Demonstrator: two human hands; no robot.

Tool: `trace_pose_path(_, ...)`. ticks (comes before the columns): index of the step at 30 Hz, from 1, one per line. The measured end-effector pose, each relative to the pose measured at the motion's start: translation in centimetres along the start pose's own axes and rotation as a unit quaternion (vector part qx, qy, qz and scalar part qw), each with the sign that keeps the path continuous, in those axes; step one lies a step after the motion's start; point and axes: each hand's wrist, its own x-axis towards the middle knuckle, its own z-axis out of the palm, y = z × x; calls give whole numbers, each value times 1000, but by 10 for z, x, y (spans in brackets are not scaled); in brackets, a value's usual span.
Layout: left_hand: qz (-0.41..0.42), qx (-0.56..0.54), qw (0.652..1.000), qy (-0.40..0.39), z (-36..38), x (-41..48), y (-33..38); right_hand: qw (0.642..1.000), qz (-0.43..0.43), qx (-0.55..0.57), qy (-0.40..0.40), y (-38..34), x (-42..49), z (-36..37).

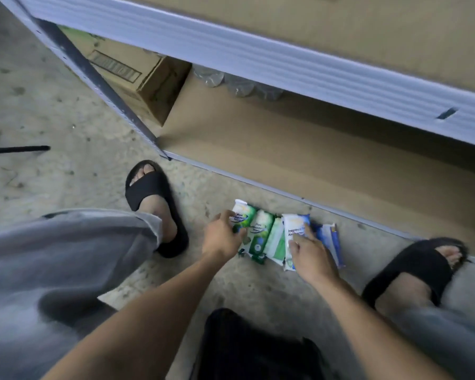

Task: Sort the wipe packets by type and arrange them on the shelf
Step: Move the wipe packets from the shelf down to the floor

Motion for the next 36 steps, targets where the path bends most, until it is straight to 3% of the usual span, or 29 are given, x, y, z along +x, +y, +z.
trace_pose_path(5, 38, 14, 999, -24, 25, 9, -18, 992, -31, -92, -80, 7, 12, 13)
trace_pose_path(13, 38, 41, 997, -55, 23, 12, -16, 989, -13, -89, -120, 2, 28, -3)
trace_pose_path(23, 74, 118, 987, -82, -19, -14, 9, 1000, -6, -12, -25, -9, -22, -27)
trace_pose_path(36, 214, 98, 971, 30, -120, -80, 53, 980, -129, 52, 145, -87, -99, -125)
